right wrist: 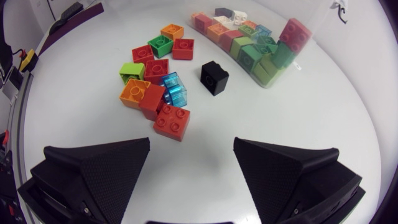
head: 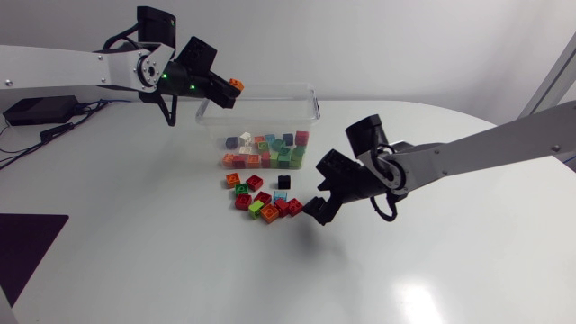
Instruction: Place the duplo bricks in the container
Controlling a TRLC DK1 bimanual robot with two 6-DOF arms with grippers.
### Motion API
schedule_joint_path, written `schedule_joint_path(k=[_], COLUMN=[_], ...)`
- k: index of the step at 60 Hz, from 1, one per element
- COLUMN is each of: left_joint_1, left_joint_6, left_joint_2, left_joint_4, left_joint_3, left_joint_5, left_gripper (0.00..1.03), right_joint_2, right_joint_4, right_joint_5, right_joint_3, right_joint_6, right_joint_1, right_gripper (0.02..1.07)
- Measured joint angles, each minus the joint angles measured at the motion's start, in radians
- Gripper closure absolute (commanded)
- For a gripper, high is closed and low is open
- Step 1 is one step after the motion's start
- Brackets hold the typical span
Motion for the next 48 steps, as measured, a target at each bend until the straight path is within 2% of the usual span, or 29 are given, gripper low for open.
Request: schedule_joint_path(k=[3,20,38,48], left_joint_1=[0.002,0.027,0.085,0.097], left_joint_6=[-0.006,-0.013,-0.011,0.003], left_joint_2=[0.014,0.002,-0.227,-0.362], left_joint_4=[0.0,0.0,0.019,0.027], left_joint_3=[0.008,0.0,-0.193,-0.321], left_joint_5=[-0.015,-0.048,-0.049,-0.046], left_gripper=[0.05,0.05,0.05,0.05], right_joint_2=[0.014,0.065,0.156,0.168], right_joint_4=[-0.003,-0.051,-0.059,-0.063], right_joint_5=[0.014,0.111,0.164,0.172], right_joint_3=[0.009,0.09,0.15,0.163], right_joint_6=[0.009,0.054,0.091,0.097], right_joint_1=[0.018,0.105,0.12,0.12], right_gripper=[0.1,0.1,0.17,0.36])
